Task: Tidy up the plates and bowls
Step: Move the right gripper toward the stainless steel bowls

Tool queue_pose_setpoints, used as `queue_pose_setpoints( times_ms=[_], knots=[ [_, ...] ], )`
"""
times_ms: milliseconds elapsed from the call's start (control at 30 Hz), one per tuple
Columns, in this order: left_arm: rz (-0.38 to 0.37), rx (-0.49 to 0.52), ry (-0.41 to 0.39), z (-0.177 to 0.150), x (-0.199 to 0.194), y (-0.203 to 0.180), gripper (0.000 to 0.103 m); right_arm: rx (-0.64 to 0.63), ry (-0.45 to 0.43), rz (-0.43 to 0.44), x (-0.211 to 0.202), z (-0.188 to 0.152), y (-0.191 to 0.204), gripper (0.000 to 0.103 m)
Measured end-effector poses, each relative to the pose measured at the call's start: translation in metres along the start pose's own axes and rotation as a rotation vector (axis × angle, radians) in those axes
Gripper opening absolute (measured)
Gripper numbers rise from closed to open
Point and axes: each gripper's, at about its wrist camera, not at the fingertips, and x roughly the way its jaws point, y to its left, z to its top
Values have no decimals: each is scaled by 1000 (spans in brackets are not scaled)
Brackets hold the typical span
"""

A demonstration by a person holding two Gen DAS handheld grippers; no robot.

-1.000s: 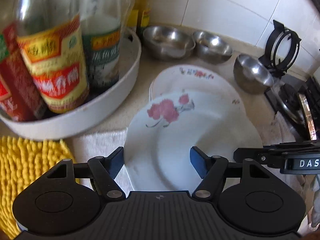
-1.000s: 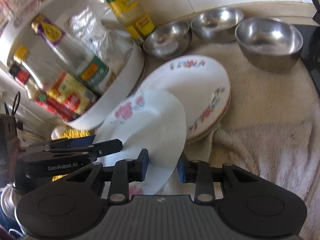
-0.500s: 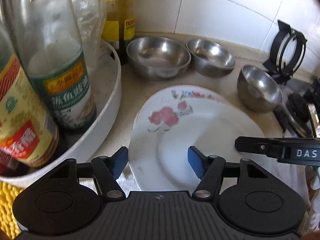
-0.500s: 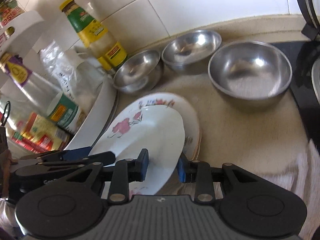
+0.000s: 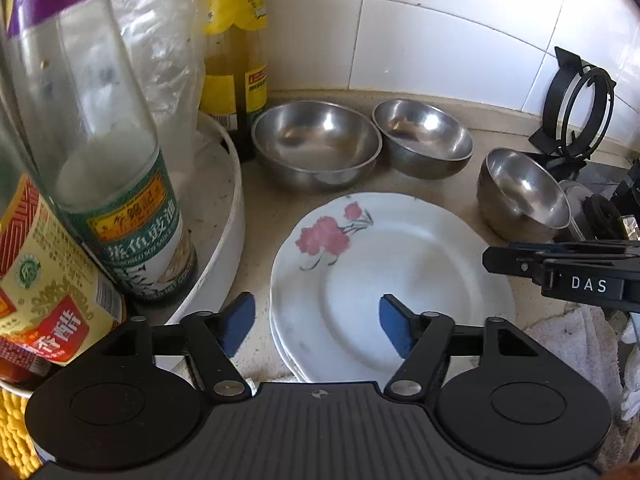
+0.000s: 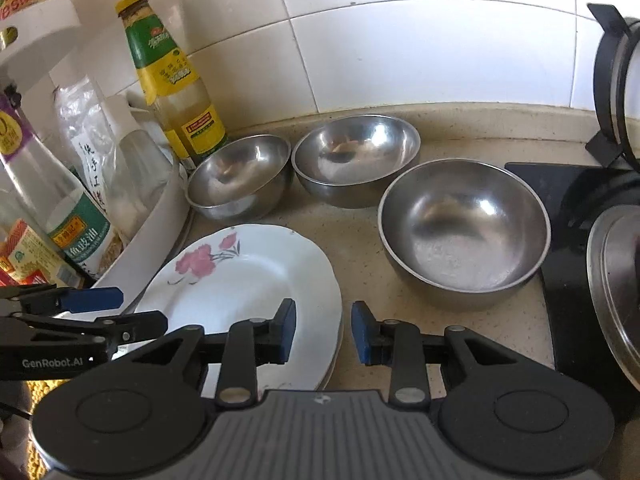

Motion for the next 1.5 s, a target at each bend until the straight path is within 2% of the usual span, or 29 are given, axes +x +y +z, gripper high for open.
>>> queue_pose_setpoints(
  times_ms=[467, 700, 833, 1067, 1333, 1500],
  knots=[
    [83, 37, -37, 6, -30, -24, 84, 12, -30, 94, -31, 2, 7, 52],
    [154, 63, -45, 19, -28, -42, 85, -27, -37, 66, -41, 13, 12, 52],
    [165, 67, -53, 27, -25, -50, 89, -38, -36, 41, -47, 23, 6, 56],
    [182, 67, -56, 38, -18, -60, 91, -101, -35, 20, -47, 43, 6, 57],
    [214, 55, -60, 57, -7, -59, 94, -143, -22, 8, -30, 69, -3, 57],
    [224, 46, -34, 70, 10, -56, 94, -161, 4, 2, -11, 86, -9, 57]
  ],
)
